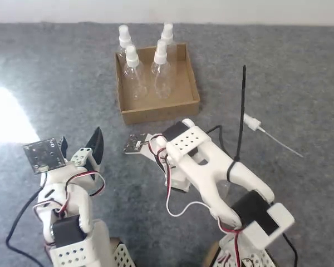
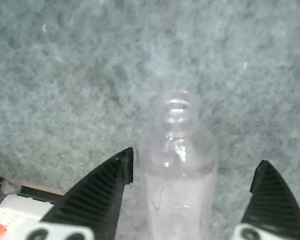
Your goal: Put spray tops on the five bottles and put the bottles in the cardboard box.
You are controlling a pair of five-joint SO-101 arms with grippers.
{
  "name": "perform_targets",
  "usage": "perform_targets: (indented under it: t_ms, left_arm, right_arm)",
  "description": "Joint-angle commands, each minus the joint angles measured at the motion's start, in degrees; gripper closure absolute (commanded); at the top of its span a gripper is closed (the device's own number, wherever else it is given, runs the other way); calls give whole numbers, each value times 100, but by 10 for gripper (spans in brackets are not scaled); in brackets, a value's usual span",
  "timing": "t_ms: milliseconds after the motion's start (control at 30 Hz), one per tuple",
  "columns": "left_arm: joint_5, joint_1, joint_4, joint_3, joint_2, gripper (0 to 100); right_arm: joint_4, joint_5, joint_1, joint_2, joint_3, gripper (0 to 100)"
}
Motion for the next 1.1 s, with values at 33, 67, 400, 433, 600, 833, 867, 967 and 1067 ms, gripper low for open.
perform_targets:
  t_ms: [33, 67, 400, 433, 600, 833, 867, 967, 1067]
  left_arm:
    - [-193, 18, -141, -48, -79, 706]
    - [-229, 26, -141, -22, -79, 706]
    - [-237, 26, -246, 4, -79, 706]
    - [-237, 26, -246, 4, -79, 706]
    - [-237, 26, -246, 4, -79, 706]
    - [-237, 26, -246, 4, -79, 706]
    - [-237, 26, -246, 4, -79, 706]
    - [-237, 26, -246, 4, -79, 706]
    - [-237, 26, -255, 48, -79, 706]
  right_arm:
    - [-84, 97, 13, 136, -519, 674]
    - [-84, 105, 13, 171, -527, 693]
    - [-75, 255, 13, 374, -527, 745]
    - [-75, 281, 13, 382, -527, 745]
    - [101, 273, 13, 330, -536, 838]
    - [277, 255, 4, 321, -642, 878]
    - [365, 255, 4, 321, -695, 878]
    - [778, 255, 4, 321, -958, 880]
    - [1147, 79, 13, 321, -1292, 881]
